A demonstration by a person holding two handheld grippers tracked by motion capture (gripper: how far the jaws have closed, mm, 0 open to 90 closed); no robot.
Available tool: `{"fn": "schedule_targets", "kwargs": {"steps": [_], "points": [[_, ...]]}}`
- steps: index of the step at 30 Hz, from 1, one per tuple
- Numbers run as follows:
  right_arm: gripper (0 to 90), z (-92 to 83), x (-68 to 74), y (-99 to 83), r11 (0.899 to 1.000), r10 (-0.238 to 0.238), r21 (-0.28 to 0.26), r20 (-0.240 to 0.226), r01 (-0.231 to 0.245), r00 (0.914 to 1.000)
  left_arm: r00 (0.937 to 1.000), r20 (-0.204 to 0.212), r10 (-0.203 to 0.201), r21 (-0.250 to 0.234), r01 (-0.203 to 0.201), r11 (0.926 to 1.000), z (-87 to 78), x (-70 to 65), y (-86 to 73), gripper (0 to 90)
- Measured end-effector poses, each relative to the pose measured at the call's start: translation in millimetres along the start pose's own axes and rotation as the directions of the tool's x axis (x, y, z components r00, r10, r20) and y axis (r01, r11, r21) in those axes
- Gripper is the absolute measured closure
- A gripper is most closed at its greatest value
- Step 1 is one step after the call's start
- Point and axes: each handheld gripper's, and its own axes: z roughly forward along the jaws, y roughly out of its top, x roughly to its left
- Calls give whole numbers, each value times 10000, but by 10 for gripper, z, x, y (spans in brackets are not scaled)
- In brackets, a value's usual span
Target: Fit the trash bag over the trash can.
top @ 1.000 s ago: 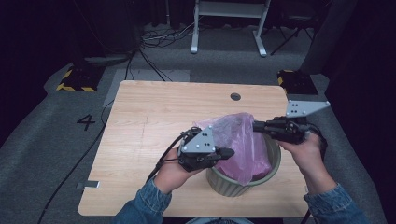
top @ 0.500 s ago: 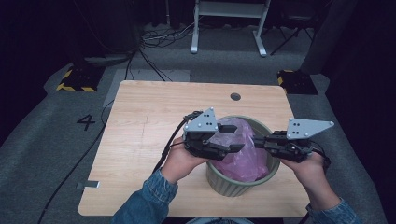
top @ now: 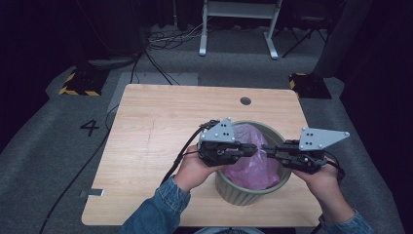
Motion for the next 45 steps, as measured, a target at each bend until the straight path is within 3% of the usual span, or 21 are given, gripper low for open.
{"fn": "schedule_targets", "kwargs": {"steps": [2, 11, 18, 28, 38, 45], "points": [[900, -30, -3, -6, 10000, 44, -86, 189, -42, 9998, 9999, -87, -61, -10, 61, 10000, -19, 2, -19, 868], [900, -142, 8, -60, 9992, 198, -359, 217, -190, 9996, 9997, -259, -3, 31, 4, 10000, -124, 16, -117, 894], [900, -247, -61, -191, 9940, 823, -718, -7, -821, 9966, 9996, -274, -95, -90, 92, 9999, -231, 57, -193, 895], [900, -533, -55, -402, 9888, 1091, -1040, 159, -1068, 9939, 9986, -537, -32, -220, 20, 9998, -523, 13, -374, 895], [900, -819, -70, -761, 9745, 1923, -1280, 518, -1844, 9800, 9942, -1040, -257, -59, 252, 9997, -834, -16, -658, 895], [900, -922, -56, -966, 9650, 2319, -1409, 649, -2211, 9706, 9927, -1071, -562, -235, 540, 9983, -1011, -4, -886, 895]]}}
